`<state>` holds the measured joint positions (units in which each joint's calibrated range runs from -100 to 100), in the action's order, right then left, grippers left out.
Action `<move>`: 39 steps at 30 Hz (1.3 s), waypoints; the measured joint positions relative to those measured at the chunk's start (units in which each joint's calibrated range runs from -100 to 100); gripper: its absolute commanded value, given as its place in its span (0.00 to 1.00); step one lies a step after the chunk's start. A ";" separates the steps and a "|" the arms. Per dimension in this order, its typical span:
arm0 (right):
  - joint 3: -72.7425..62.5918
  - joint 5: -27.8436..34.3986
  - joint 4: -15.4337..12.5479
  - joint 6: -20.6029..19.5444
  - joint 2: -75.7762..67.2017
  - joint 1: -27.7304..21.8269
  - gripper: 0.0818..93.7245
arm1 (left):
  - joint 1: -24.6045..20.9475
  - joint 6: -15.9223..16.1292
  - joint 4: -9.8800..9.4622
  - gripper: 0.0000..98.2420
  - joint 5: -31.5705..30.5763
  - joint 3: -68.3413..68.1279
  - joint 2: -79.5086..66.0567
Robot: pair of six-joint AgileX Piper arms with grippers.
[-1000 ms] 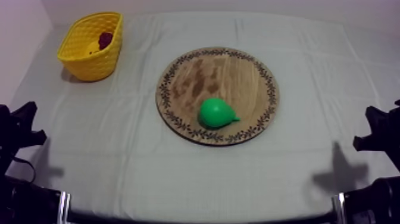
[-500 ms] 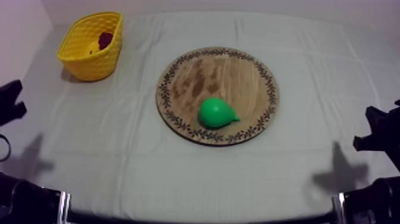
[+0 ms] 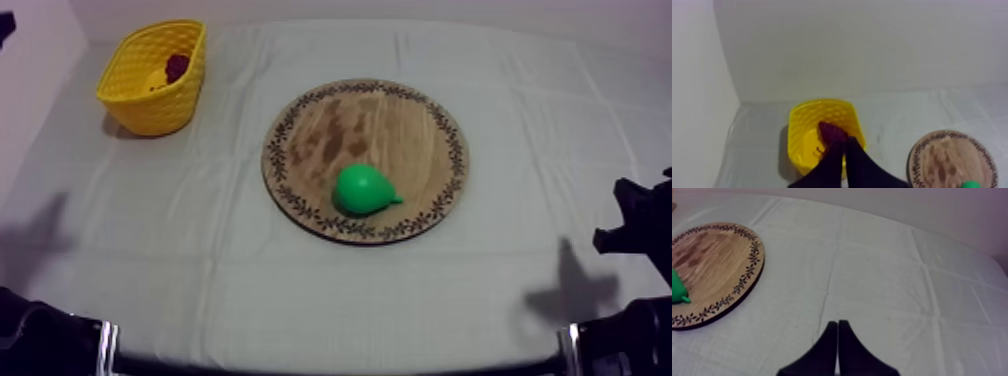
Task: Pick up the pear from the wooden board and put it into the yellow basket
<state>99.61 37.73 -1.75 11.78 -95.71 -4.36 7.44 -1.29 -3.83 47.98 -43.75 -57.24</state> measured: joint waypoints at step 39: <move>0.00 0.02 0.00 0.00 0.00 0.00 0.00 | 32.29 -7.60 -11.48 0.00 5.73 30.94 46.55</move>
<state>99.61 37.75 -1.75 11.78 -95.71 -4.36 39.73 -8.89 -15.30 53.71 -12.81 -10.69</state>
